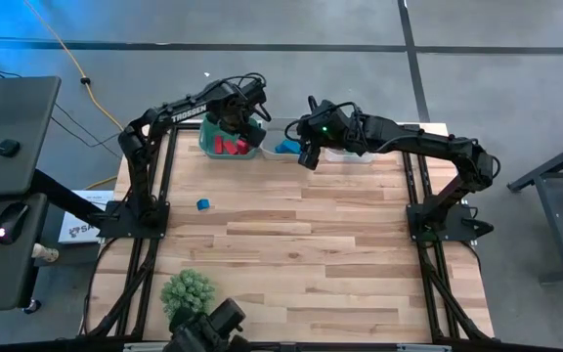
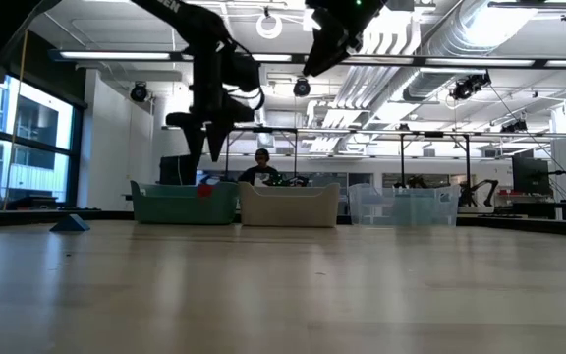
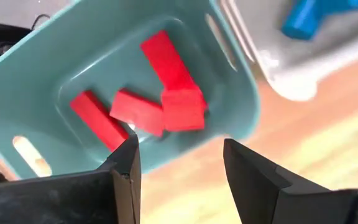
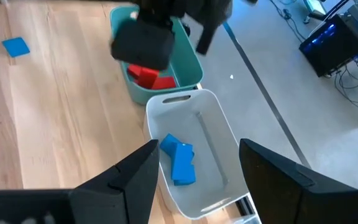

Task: Sort & place blocks by color
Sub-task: Put the blue block into the gray bin

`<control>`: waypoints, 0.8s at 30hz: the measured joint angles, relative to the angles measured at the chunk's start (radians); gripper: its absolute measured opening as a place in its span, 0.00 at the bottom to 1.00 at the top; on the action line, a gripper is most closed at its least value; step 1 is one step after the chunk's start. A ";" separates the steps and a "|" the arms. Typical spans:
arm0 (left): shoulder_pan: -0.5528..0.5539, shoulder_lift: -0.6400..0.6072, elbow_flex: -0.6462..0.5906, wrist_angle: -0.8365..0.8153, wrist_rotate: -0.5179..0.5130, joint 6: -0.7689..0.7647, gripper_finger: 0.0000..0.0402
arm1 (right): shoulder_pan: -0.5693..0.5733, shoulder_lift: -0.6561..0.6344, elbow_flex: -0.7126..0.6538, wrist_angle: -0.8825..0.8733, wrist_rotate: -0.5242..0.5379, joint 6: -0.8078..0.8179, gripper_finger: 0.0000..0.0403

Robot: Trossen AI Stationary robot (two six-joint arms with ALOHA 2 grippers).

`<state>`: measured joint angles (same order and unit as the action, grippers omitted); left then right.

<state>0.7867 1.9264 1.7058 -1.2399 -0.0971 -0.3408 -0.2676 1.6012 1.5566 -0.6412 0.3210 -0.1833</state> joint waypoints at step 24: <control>-0.208 -0.461 -0.368 -0.088 -0.035 -0.183 0.36 | 0.000 0.000 -0.001 -0.047 -0.037 -0.061 0.53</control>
<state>0.5787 1.4650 1.3377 -1.3281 -0.1318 -0.5241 -0.2676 1.6012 1.5555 -0.6886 0.2837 -0.2443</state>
